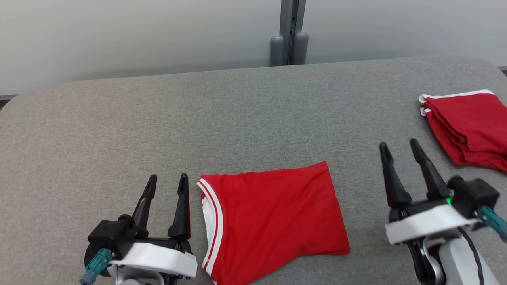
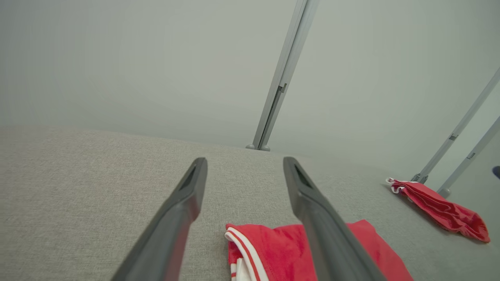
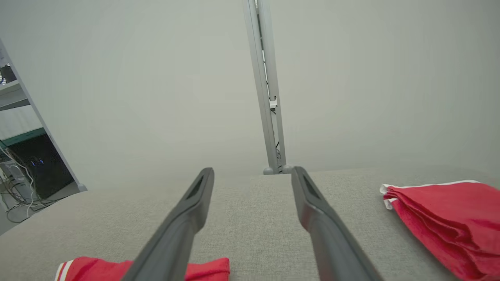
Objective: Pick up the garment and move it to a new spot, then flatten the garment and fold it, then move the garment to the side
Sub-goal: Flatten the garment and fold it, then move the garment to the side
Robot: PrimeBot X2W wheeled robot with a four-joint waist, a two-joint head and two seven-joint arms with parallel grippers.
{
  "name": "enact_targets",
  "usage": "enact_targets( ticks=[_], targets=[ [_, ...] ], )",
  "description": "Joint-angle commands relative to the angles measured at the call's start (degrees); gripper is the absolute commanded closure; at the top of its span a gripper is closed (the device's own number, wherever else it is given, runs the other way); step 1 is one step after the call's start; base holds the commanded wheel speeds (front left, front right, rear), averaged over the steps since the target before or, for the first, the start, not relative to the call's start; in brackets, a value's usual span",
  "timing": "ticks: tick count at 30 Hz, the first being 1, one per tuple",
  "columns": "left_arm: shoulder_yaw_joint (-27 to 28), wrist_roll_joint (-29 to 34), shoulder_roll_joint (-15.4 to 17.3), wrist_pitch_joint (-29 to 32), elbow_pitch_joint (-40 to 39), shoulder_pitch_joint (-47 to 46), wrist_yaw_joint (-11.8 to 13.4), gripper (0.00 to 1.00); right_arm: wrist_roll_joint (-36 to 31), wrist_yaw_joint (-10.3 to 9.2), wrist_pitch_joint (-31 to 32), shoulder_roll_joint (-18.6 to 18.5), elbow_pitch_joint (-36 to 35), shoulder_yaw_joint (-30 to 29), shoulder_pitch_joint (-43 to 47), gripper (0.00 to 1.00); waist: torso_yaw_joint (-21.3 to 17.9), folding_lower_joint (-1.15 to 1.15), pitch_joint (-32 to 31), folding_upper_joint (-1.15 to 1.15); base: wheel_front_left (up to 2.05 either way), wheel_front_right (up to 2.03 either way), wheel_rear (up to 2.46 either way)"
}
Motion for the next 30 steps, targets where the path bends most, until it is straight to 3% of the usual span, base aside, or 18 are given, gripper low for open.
enact_targets(
  ticks=[1,6,10,30],
  targets=[
    [0.9,1.4,0.1,-0.4,-0.3,1.1,0.6,0.00,-3.6,0.02,-0.4,1.0,-4.4,-3.4,4.7,0.00,-0.4,0.00,-0.2,0.00,0.00,0.00,0.00],
    [2.9,3.8,-0.4,-0.4,-1.1,3.0,0.8,0.00,-7.5,0.02,-0.5,2.2,-10.8,-7.2,10.8,0.00,-0.5,0.00,-0.6,0.00,0.00,0.00,0.00],
    [4.8,5.8,-1.1,-0.4,-1.3,4.7,0.1,0.00,-5.9,0.01,-0.5,2.4,-13.4,-7.8,13.7,0.00,-0.2,0.00,-0.9,0.00,0.00,0.00,0.00],
    [9.7,10.3,-4.6,-0.4,0.4,8.3,-3.5,0.00,-5.3,0.02,-0.6,2.4,-11.7,-8.7,15.6,0.00,0.3,0.00,-2.9,0.00,0.00,0.00,0.00]
  ],
)
